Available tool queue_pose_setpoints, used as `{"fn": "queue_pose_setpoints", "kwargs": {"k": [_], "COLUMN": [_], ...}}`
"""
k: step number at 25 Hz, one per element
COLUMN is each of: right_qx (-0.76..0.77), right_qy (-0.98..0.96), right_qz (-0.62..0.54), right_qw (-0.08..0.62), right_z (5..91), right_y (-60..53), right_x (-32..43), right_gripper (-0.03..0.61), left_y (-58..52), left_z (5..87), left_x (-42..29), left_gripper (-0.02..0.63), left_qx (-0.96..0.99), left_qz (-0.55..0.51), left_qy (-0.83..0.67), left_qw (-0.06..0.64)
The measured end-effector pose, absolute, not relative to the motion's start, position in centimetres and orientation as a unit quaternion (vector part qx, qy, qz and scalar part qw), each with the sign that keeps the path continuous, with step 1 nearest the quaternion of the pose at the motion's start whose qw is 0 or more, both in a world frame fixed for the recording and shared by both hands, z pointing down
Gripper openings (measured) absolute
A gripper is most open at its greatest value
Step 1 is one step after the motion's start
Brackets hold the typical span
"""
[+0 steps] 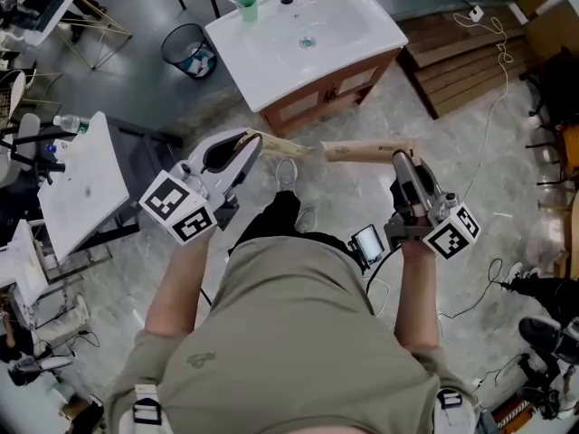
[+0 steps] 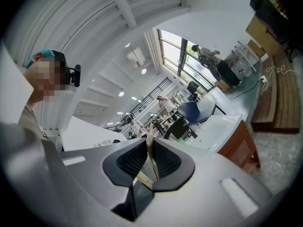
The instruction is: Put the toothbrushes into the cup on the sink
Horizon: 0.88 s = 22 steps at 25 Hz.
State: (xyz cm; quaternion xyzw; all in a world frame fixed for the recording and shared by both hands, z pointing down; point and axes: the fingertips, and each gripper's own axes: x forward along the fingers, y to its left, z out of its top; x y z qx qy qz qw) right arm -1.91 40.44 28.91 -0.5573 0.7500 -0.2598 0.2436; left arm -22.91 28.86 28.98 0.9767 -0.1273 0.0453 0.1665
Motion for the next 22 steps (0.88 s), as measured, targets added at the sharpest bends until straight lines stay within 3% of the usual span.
{"fn": "queue_pose_setpoints", "kwargs": {"k": [22], "right_qx": [-0.570], "right_qy": [0.737], "right_qz": [-0.271], "right_qw": [0.241], "right_z": [30.4], "right_y": [34.4], "right_x": [2.8], "right_gripper": [0.048], "left_y": [21.4], "left_z": [30.8], "left_x": [-18.1], "left_gripper": [0.041], "left_qx": [0.974], "left_qz": [0.048], "left_qy": [-0.123], "left_qw": [0.182]}}
